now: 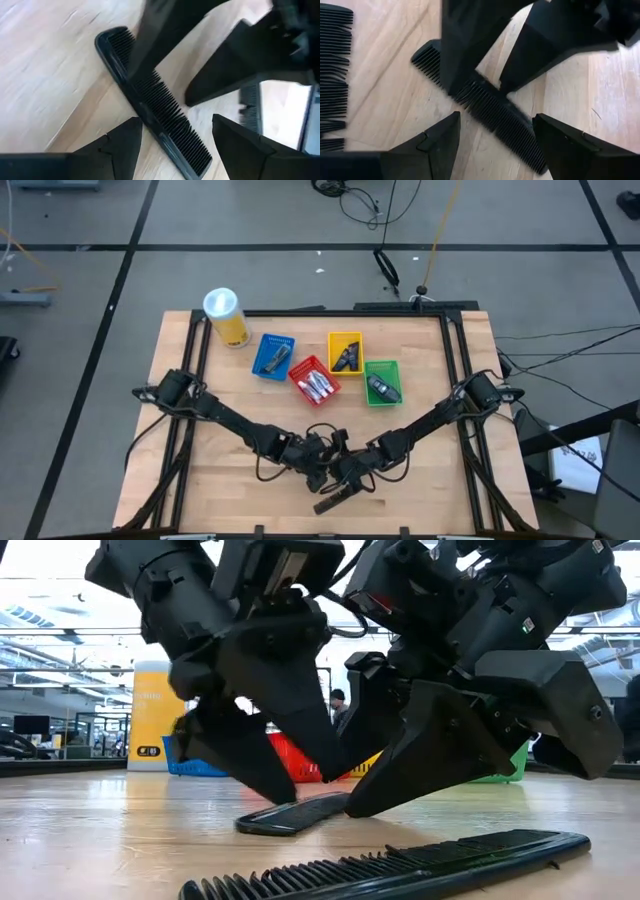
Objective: Pick & Place Travel size toiletries
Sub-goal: Put the black comb into the blue bin
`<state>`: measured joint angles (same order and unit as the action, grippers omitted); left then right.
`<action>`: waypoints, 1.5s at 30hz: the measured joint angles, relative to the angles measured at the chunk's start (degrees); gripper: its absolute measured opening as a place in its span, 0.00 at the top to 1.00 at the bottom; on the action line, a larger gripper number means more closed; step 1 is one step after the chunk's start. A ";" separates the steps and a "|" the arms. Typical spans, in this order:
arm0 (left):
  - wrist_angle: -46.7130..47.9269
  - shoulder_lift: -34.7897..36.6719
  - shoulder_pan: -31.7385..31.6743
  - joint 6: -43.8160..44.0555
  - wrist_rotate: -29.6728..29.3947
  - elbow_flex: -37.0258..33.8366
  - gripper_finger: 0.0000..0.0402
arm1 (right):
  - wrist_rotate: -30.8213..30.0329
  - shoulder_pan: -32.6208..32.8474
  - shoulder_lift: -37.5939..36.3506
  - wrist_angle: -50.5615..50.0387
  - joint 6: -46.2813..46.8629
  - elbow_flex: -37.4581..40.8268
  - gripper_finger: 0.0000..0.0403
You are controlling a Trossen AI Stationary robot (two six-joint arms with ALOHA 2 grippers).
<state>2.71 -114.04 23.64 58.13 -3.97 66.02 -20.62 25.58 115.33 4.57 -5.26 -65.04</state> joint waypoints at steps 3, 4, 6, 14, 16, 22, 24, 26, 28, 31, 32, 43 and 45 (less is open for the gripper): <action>-4.98 -0.28 -0.84 -3.40 0.64 -0.10 0.39 | 0.00 -0.08 0.00 1.00 -0.47 0.04 0.40; -7.39 -0.28 -1.22 -4.84 1.90 -0.14 0.39 | -0.02 -0.10 0.00 1.08 -0.58 0.04 0.40; -10.58 -0.15 -1.95 -7.50 4.33 -0.12 0.39 | 0.00 -0.29 0.00 1.16 -0.38 0.07 0.40; -9.09 0.04 -3.90 -10.42 10.86 -0.03 0.39 | 0.02 -0.48 0.02 0.65 1.53 0.05 0.40; -4.34 0.80 -3.96 -9.80 10.91 -0.03 0.39 | 0.00 -0.48 0.02 0.33 1.54 0.00 0.40; 3.21 3.65 -1.39 -7.46 6.27 -0.03 0.39 | 0.02 -0.50 0.02 0.10 1.55 -0.02 0.40; 3.23 3.60 -0.53 -7.12 5.55 -0.03 0.39 | 0.02 -0.50 0.02 0.05 1.55 -0.02 0.40; 2.83 2.40 0.10 -6.43 4.90 0.10 0.39 | 0.02 -0.50 0.02 0.03 1.55 -0.02 0.40; 3.35 0.74 0.26 -5.68 4.08 0.08 0.39 | 0.02 -0.50 0.02 0.10 1.55 -0.02 0.40; 2.64 -0.26 0.22 -5.45 3.92 0.26 0.39 | 0.02 -0.52 0.00 -0.16 1.58 -0.02 0.40; 2.28 -0.68 0.18 -5.44 3.85 0.26 0.40 | 0.02 -0.52 0.00 -0.16 1.60 -0.02 0.40; -1.53 -1.04 -0.28 -9.37 3.03 0.05 0.39 | 0.39 -0.98 0.00 0.28 1.99 0.22 0.40; -2.89 -1.12 -0.72 -10.19 3.40 -0.07 0.39 | 1.65 -1.45 -0.02 0.25 2.71 0.22 0.40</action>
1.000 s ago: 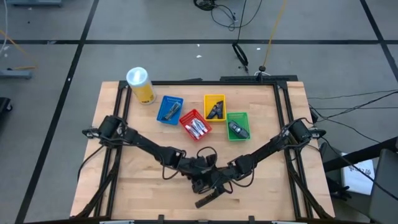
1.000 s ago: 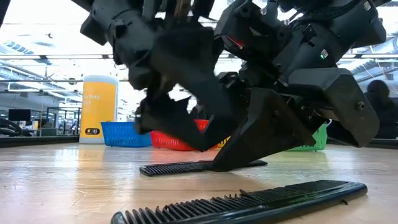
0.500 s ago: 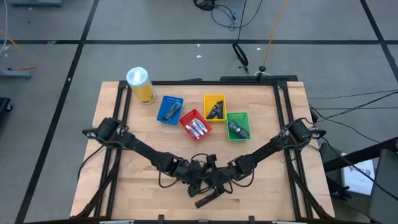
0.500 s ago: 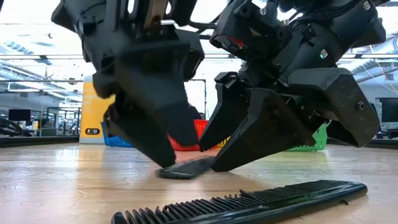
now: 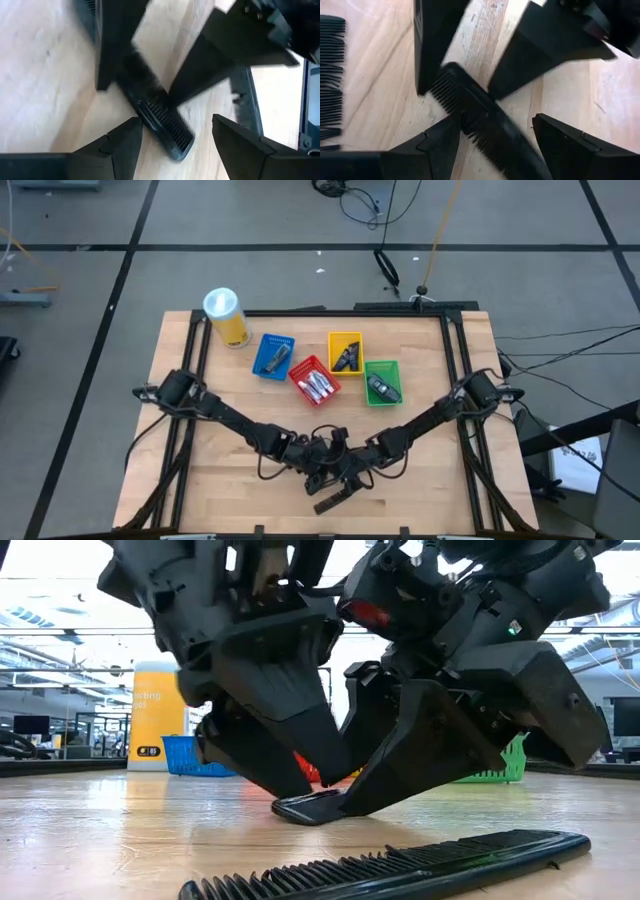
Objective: Pick & Place Travel size toiletries
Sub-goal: Put the black comb into the blue bin
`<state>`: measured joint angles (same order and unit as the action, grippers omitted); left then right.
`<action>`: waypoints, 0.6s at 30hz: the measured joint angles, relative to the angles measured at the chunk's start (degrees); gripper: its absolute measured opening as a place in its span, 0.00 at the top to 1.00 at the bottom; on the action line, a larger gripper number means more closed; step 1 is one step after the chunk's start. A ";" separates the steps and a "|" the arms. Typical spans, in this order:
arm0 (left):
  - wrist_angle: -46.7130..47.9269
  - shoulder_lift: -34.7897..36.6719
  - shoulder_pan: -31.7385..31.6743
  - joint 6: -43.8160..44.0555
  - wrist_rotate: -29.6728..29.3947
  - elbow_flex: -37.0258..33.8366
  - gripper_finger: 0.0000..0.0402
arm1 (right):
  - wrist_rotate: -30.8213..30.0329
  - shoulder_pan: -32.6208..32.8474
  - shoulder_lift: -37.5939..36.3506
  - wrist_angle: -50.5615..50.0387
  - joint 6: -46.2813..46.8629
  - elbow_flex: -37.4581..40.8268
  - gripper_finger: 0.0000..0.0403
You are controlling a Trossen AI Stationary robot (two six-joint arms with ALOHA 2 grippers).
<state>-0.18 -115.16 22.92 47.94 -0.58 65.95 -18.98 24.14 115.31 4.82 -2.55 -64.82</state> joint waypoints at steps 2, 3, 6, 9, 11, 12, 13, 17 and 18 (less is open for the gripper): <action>-1.27 -0.10 -0.51 -0.76 0.71 -0.07 0.39 | 1.45 -0.49 -0.04 0.15 0.32 0.01 0.40; -1.62 -0.17 -0.69 -0.83 0.87 -0.07 0.39 | 1.55 -0.51 -0.04 0.24 0.33 0.02 0.40; -1.92 -0.19 -1.26 -1.57 1.81 -0.07 0.39 | 1.67 -0.78 -0.04 0.39 0.33 0.07 0.40; -2.54 -0.24 -1.36 -2.26 3.16 -0.07 0.39 | 1.44 -0.85 0.00 0.72 0.17 0.05 0.40; -2.90 -0.24 -1.38 -2.42 4.53 -0.07 0.39 | 1.21 -0.85 0.02 0.75 -0.13 0.04 0.40; -2.94 -0.24 -1.38 -2.43 4.86 -0.07 0.39 | 1.20 -0.84 0.02 0.75 -0.17 0.05 0.40; -2.91 -0.24 -1.38 -2.41 4.98 -0.07 0.39 | 1.21 -0.83 0.02 0.76 -0.17 0.04 0.40; -2.67 -0.22 -1.38 -2.53 5.07 -0.07 0.39 | 1.26 -0.83 0.02 0.67 -0.08 0.04 0.40; -2.67 -0.21 -1.38 -2.60 5.10 -0.07 0.39 | 1.29 -0.83 0.02 0.56 -0.06 0.04 0.41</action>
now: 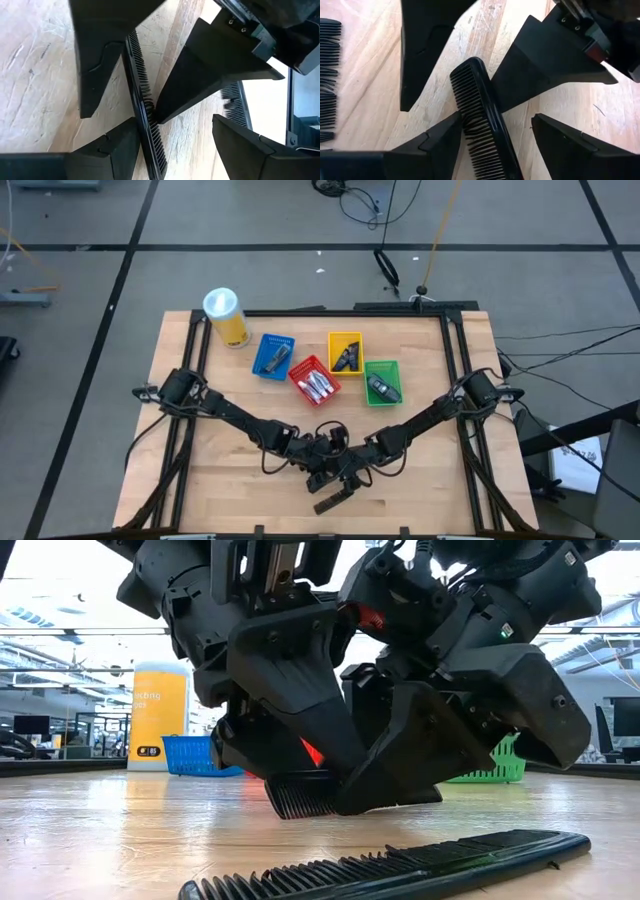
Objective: Pick & Place Travel size toiletries
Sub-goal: Put the black comb into the blue bin
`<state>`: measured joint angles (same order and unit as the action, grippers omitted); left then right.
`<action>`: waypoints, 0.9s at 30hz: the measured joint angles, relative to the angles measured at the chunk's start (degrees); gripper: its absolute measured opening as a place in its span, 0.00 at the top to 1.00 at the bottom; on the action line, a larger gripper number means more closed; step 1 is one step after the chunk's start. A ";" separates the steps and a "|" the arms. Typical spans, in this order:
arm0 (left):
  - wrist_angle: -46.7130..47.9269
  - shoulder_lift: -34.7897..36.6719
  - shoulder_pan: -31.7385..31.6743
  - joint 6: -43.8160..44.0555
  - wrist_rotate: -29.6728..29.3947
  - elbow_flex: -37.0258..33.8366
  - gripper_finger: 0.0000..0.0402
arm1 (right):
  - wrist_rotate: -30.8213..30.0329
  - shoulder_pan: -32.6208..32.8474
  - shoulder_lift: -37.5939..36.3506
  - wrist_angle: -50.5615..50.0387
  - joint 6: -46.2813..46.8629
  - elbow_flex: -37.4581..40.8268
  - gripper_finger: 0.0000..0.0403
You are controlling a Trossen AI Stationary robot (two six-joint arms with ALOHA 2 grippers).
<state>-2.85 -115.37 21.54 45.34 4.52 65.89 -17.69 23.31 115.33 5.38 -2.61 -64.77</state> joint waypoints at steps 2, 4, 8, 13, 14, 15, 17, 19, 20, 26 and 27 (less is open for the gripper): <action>0.00 0.00 0.02 -0.09 0.18 0.00 0.39 | 0.42 0.00 0.00 -0.14 0.10 0.00 0.45; -0.06 0.00 0.02 -0.16 0.44 0.00 0.39 | 1.99 0.00 0.00 -0.19 0.22 0.00 0.51; -0.22 0.02 0.11 -0.29 1.38 0.02 0.39 | 4.19 0.00 0.00 -0.18 0.40 0.00 0.66; -0.23 0.04 0.17 -0.79 1.49 0.07 0.39 | 4.71 0.00 0.02 -0.31 0.47 0.00 0.85; -0.22 0.04 0.17 -0.95 1.48 0.07 0.39 | 4.74 0.00 0.02 -0.31 0.49 0.00 0.88; -0.19 0.04 0.17 -1.36 1.44 0.07 0.39 | 4.76 0.00 0.02 -0.30 0.51 0.00 0.91; 0.00 0.09 0.16 -2.34 1.27 0.07 0.39 | 4.85 0.00 0.02 -0.32 0.50 0.00 0.97; 0.16 0.15 0.11 -3.65 1.61 0.07 0.39 | 4.91 0.31 0.02 -0.32 0.48 0.00 0.98; 0.64 0.43 -0.04 -4.34 2.20 0.07 0.39 | 4.85 0.54 -0.12 -0.36 0.48 0.00 0.98; 7.45 5.96 -0.44 -6.62 1.53 0.09 0.39 | 3.85 1.11 -2.46 -1.83 1.17 0.21 0.99; 8.38 7.37 -0.44 -7.41 0.53 0.09 0.39 | 3.84 1.09 -2.97 -1.70 1.30 0.28 0.99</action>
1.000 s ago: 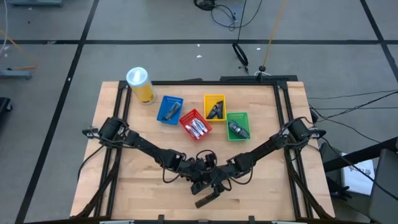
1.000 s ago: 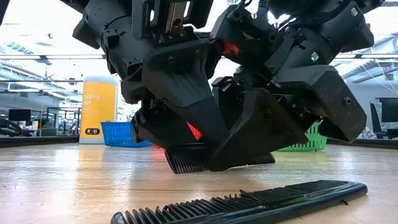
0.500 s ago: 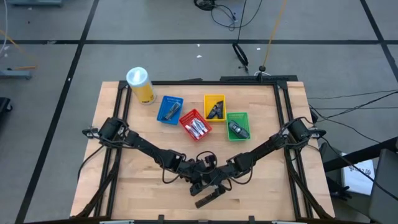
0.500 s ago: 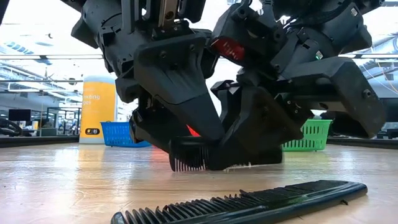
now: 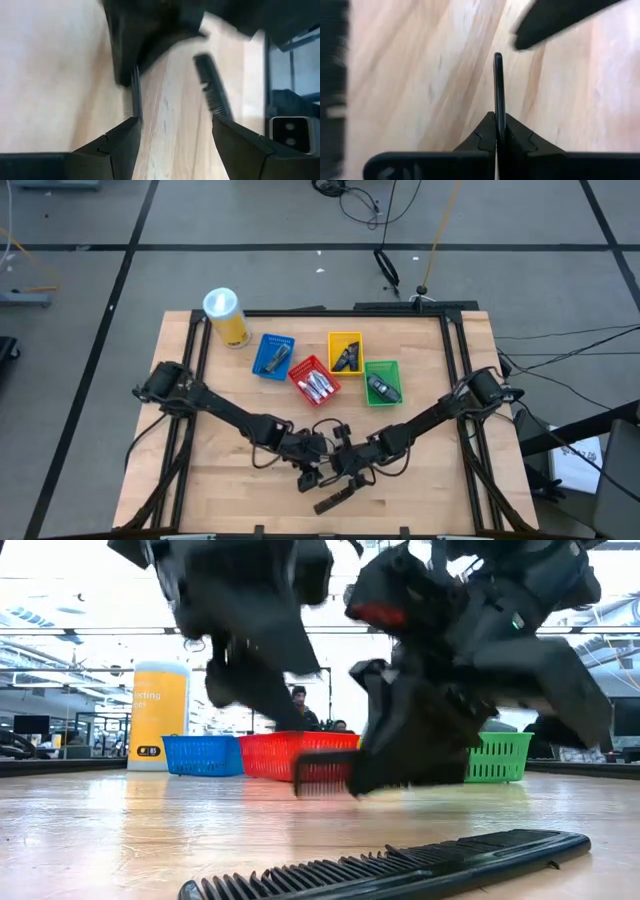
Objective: Pick & Place Travel size toiletries
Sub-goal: Put the black comb into the blue bin
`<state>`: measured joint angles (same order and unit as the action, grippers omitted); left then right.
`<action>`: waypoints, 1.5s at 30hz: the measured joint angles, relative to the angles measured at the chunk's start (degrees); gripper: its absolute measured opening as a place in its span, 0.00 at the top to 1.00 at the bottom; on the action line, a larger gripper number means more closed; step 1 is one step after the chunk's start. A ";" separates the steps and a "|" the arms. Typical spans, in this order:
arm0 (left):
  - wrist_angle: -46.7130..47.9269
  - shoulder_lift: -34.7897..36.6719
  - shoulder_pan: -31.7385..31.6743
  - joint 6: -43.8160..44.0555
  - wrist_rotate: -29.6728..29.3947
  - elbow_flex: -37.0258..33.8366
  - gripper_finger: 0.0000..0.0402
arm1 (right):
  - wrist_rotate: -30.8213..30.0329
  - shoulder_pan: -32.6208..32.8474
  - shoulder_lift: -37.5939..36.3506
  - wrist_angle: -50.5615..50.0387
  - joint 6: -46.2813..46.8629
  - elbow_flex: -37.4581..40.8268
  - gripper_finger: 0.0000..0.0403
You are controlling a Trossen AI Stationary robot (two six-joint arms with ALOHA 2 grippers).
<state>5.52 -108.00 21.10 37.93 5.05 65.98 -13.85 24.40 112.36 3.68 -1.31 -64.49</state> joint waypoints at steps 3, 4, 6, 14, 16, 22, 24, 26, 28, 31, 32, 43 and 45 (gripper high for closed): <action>2.14 4.64 0.30 -2.15 -3.78 0.04 0.39 | 0.05 -0.02 -1.60 0.76 0.54 -0.02 0.99; 3.31 6.30 0.50 -2.89 -5.67 0.10 0.39 | 0.05 -0.02 -2.14 1.32 0.62 -0.09 0.99; 6.08 9.43 1.09 -4.03 -10.33 0.11 0.39 | 0.09 -0.02 -3.20 1.35 0.63 -0.11 0.99; 20.50 19.49 5.35 -4.89 -34.55 0.11 0.39 | -1.22 -2.23 -6.27 2.71 1.10 -0.17 1.00; 23.01 20.37 6.05 -3.56 -39.57 0.13 0.39 | -1.13 -3.41 -6.58 3.66 1.46 -0.17 1.00; 26.77 20.60 7.14 -3.04 -42.46 0.02 0.39 | -1.02 -7.00 -6.67 7.73 0.72 -0.26 1.00; 27.00 20.60 6.86 -3.62 -41.04 0.02 0.39 | -1.02 -7.89 -6.67 8.74 0.34 -0.26 1.00; 27.78 20.60 6.45 -5.06 -39.09 0.02 0.39 | -0.99 -8.55 -6.97 8.94 -0.29 -0.26 1.00; 28.46 20.58 6.19 -6.54 -37.14 0.02 0.39 | -1.02 -9.07 -7.68 8.85 -0.96 -0.26 1.00; 28.34 20.02 5.70 -8.32 -35.66 0.02 0.39 | -1.04 -9.65 -7.97 10.47 -1.40 -0.35 1.00; 28.68 19.81 5.46 -8.34 -35.06 0.02 0.39 | -1.04 -9.75 -8.32 10.12 -1.95 -0.35 1.00; 26.01 19.42 3.96 -11.25 -32.46 0.02 0.39 | -1.02 -9.73 -9.00 13.04 -5.58 -0.34 1.00; 24.73 19.42 3.49 -11.79 -31.71 0.02 0.39 | -1.02 -9.74 -9.00 12.87 -5.81 -0.33 1.00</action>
<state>30.25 -88.58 24.59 26.14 -26.66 66.00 -14.87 14.67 103.35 16.55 -7.12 -64.82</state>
